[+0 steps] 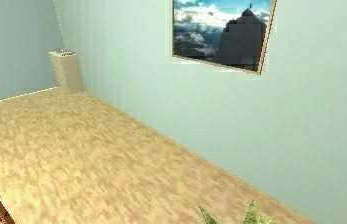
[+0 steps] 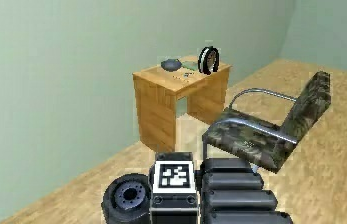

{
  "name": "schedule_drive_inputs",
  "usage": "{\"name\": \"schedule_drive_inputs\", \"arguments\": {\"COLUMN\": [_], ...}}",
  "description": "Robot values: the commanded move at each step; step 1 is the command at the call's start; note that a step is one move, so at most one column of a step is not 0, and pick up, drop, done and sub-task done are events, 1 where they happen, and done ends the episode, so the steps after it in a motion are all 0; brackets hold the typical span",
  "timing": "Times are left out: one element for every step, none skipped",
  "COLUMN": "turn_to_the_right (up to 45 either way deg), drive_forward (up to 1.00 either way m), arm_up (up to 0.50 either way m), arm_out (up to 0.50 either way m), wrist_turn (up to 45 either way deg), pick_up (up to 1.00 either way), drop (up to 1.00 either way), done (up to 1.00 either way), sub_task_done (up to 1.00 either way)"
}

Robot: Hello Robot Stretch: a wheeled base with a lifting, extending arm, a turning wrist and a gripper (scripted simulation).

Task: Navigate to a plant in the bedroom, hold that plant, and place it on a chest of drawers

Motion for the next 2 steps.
{"name": "schedule_drive_inputs", "arguments": {"turn_to_the_right": [0.0,-45.0], "drive_forward": [0.9,0.0], "arm_up": [0.0,0.0], "arm_out": [0.0,0.0], "wrist_turn": [0.0,0.0], "pick_up": [0.0,0.0], "drop": [0.0,0.0], "done": [0.0,0.0], "sub_task_done": [0.0,0.0]}}
